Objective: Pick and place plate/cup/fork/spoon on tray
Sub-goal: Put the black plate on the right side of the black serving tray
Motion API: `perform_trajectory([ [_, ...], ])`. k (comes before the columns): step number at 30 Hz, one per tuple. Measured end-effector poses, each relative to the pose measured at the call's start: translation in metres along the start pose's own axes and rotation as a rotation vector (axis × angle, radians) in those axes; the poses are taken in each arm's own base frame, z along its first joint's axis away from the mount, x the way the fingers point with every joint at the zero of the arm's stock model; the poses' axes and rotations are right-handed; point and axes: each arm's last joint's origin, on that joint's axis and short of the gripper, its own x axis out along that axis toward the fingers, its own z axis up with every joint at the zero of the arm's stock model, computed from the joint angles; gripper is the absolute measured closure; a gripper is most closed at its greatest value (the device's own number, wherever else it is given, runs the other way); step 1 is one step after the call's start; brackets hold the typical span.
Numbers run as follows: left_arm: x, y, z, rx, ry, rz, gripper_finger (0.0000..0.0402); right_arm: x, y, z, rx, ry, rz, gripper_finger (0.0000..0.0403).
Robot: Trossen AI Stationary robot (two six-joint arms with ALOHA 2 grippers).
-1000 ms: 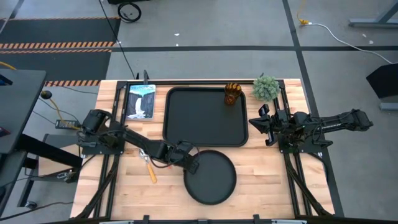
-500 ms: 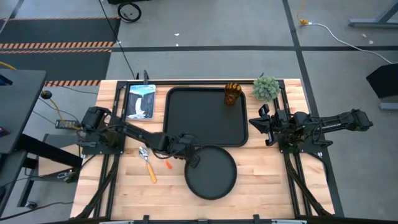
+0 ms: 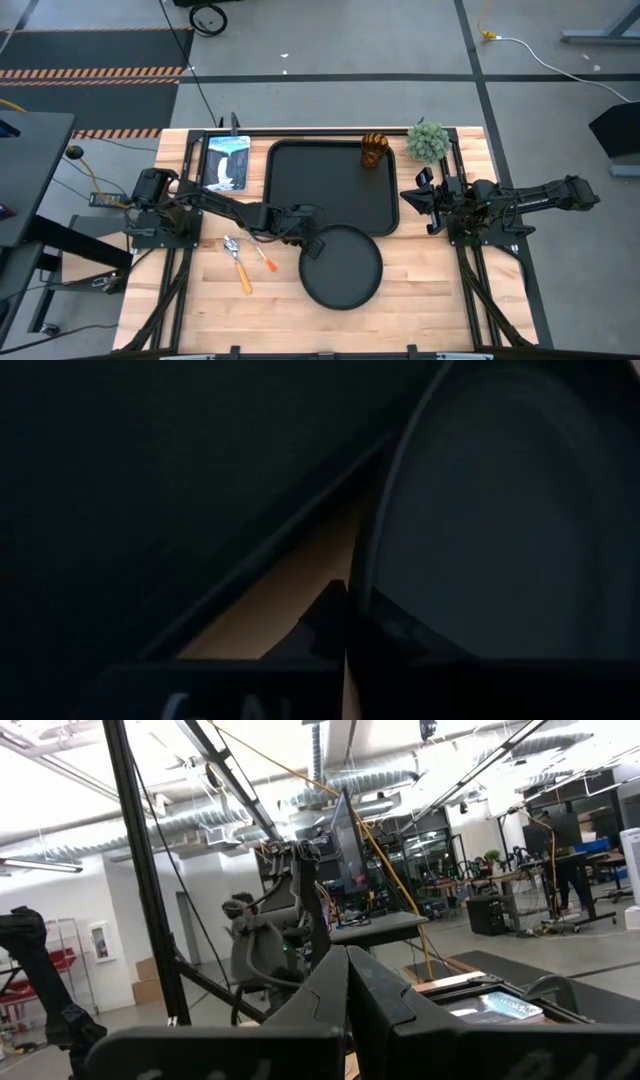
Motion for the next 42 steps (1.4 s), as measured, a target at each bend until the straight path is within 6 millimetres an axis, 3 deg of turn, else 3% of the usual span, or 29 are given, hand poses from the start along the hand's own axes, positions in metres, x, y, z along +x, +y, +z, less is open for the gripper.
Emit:
perform_trajectory([
  [11, 0.006, 0.027, 0.037, -0.033, 0.009, -0.008, 0.0384, 0.0, 0.0, 0.0, -0.002, 0.0, 0.0, 0.0394],
  [26, 0.007, 0.104, 0.112, -0.254, -0.09, 0.032, 0.0384, 0.0, 0.001, 0.002, -0.007, -0.024, 0.011, 0.0394],
  [32, 0.013, 0.119, 0.119, -0.313, -0.123, 0.093, 0.0384, 0.0, 0.001, 0.005, -0.005, -0.045, 0.018, 0.0394],
  [38, 0.033, 0.117, 0.115, -0.306, -0.144, 0.082, 0.0378, 0.0, 0.001, 0.006, -0.004, -0.056, 0.026, 0.0394],
  [42, 0.038, 0.11, 0.118, -0.3, -0.191, 0.026, 0.0349, 0.0, 0.002, 0.006, 0.001, -0.059, 0.028, 0.0394],
])
